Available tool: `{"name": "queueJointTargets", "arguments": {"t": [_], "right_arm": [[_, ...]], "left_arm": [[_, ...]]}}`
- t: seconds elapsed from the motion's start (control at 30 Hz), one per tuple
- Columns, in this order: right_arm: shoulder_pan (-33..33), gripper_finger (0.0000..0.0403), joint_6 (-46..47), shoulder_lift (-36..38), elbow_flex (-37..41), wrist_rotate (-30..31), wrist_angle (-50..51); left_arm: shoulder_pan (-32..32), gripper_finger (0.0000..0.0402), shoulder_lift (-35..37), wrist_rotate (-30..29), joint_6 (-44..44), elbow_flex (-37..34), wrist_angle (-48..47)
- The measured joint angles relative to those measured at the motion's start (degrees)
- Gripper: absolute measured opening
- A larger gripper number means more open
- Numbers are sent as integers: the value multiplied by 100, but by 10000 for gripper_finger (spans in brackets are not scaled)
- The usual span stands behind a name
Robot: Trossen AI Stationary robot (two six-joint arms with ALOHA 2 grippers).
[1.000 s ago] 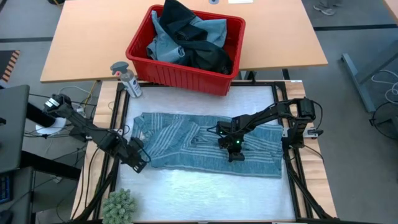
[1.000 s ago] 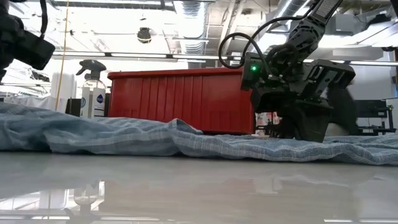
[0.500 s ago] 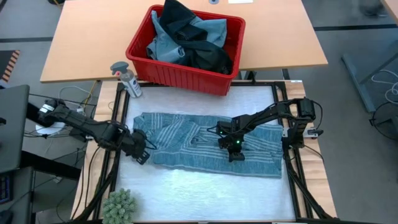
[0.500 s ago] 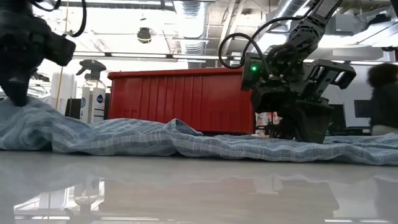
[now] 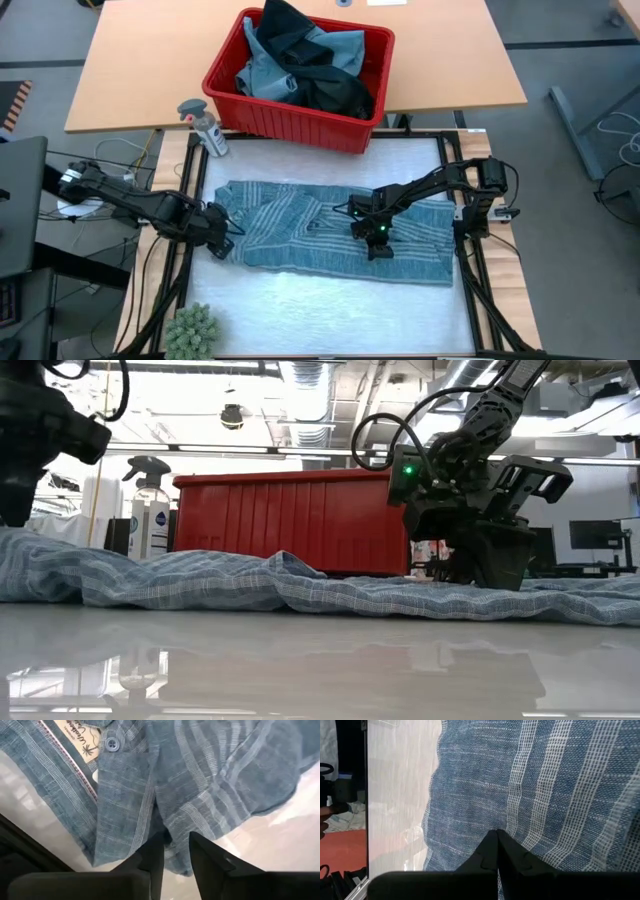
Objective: Fold Laundry from Bin
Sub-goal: Fold the light blue shirt
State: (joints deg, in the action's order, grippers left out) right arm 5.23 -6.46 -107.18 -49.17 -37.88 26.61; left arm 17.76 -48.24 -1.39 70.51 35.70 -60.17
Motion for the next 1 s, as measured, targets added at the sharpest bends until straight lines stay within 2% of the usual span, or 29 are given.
{"name": "queueJointTargets", "arguments": {"t": [0.17,0.33,0.47,1.0], "right_arm": [[2,26,-2,0,-2,6,-1],[0,26,0,0,-1,10,0],[0,27,-2,0,-1,14,8],[-7,27,-24,0,-11,41,251]], "left_arm": [[28,83,76,-301,538,7,-163],[66,53,-129,-532,741,-4,-160],[105,8,-639,-422,664,-15,-150],[101,0,-2650,-79,432,-24,-181]]}}
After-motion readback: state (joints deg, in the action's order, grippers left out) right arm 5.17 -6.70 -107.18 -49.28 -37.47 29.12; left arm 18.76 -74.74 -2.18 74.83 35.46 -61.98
